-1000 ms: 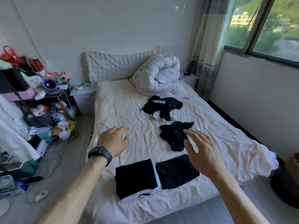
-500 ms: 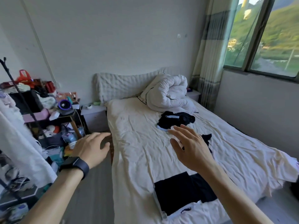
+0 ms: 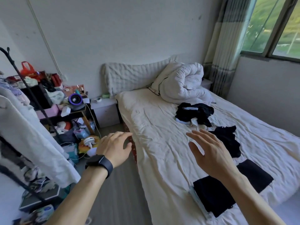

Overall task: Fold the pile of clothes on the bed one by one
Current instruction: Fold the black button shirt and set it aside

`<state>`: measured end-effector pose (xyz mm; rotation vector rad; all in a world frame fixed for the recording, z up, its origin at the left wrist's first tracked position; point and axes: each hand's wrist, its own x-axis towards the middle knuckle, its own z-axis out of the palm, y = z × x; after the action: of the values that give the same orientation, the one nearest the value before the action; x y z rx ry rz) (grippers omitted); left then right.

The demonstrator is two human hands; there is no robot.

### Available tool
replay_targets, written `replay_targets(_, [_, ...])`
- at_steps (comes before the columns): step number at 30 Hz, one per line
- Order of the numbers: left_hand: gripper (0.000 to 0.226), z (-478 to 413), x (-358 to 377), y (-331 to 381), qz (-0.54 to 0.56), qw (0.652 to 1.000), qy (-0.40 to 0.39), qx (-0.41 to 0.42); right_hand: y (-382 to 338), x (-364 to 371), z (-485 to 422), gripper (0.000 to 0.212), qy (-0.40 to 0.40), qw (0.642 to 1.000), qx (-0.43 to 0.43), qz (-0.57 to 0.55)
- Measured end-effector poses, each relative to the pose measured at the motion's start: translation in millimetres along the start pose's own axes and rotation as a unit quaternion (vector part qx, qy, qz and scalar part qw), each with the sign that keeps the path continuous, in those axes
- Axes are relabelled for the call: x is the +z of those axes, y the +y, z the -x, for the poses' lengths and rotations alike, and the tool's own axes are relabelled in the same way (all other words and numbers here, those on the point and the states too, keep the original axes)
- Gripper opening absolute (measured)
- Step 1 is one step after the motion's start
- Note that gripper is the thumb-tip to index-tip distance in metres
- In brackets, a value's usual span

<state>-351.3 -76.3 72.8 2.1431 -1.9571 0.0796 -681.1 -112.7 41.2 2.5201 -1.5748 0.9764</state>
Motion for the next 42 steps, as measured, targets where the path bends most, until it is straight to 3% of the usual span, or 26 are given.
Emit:
replay_targets(11, [0.042, -183.8, 24.8, -87.1, 0.013, 0.996, -0.033, 0.08, -22.6, 110.2, -135.6, 0.047, 0.005, 0.998, 0.064, 0.027])
replay_targets(28, [0.042, -484.7, 67.7, -118.5, 0.093, 0.959, -0.058, 0.262, -14.1, 175.9, -326.9, 0.051, 0.066, 0.97, 0.201, 0.121])
replay_targets(35, [0.043, -591.9, 108.8, -109.7, 0.103, 0.928, -0.097, 0.343, -2.8, 210.9, -365.4, 0.044, 0.09, 0.939, 0.29, 0.161])
replay_targets(42, [0.061, -673.1, 188.4, -53.1, 0.101, 0.89, -0.168, 0.412, 48.9, 265.6, -384.2, 0.043, 0.107, 0.902, 0.377, 0.181])
